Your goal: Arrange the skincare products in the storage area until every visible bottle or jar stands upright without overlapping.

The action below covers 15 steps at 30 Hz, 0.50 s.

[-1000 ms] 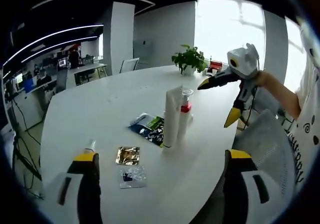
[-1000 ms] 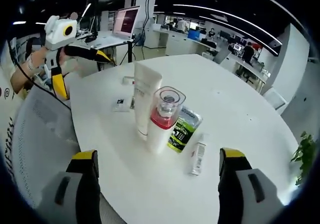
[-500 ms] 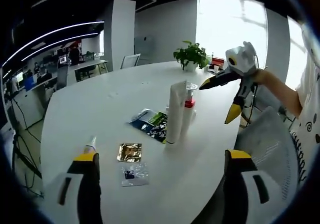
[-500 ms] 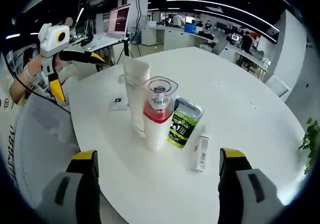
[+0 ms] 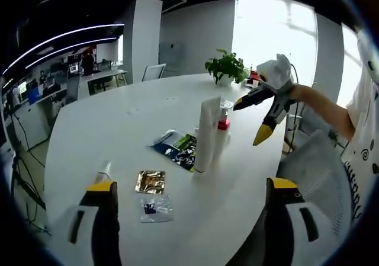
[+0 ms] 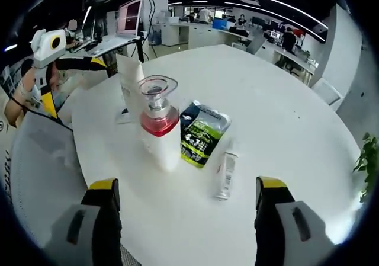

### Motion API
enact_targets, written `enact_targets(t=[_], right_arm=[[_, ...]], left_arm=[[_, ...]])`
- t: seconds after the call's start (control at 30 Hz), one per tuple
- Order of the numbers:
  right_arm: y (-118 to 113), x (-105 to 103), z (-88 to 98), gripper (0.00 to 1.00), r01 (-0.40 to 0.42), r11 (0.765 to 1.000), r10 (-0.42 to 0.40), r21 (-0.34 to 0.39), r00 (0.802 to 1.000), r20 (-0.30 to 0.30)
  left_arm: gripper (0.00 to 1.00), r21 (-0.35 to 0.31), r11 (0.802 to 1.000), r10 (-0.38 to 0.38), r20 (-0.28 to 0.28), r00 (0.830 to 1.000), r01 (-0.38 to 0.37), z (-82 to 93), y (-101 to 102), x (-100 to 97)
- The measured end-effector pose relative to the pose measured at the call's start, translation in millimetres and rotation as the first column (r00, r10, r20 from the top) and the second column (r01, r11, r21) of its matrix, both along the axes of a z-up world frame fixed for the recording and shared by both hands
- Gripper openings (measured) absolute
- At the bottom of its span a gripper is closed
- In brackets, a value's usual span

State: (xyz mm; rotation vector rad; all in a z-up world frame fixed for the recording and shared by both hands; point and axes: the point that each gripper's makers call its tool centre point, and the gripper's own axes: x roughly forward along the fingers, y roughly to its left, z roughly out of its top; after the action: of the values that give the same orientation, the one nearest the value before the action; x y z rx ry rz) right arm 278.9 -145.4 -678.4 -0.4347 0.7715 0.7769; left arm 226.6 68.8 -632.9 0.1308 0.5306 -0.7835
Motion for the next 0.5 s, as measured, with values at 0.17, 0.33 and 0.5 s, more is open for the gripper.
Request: enact_targets(t=[0.17,0.33,0.5], right_arm=[[-6.3,11.8,-8.0,0.97,0.008,1.0,-0.008,-0.014,1.0,-0.022],[-9.1,22.5,-15.7,0.98,0.017,0.999,-0.018,-0.028,0.999,-0.029],[-14.9,31.6,-25.5,0.95,0.015,0.998,-0.019,-0.059,0.998,-0.056]], left_arm=[[0.99,-0.003,1.0,-0.004,-0.007,1.0,0.004,-0.7,-0.4,-0.9],[0.99,-0.011,1.0,-0.002,-0.011,1.0,0.001,-1.2,0.5,-0.7],[0.99,-0.032,0.999,0.013,-0.013,1.0,-0.013,0.5,2.6,0.3]])
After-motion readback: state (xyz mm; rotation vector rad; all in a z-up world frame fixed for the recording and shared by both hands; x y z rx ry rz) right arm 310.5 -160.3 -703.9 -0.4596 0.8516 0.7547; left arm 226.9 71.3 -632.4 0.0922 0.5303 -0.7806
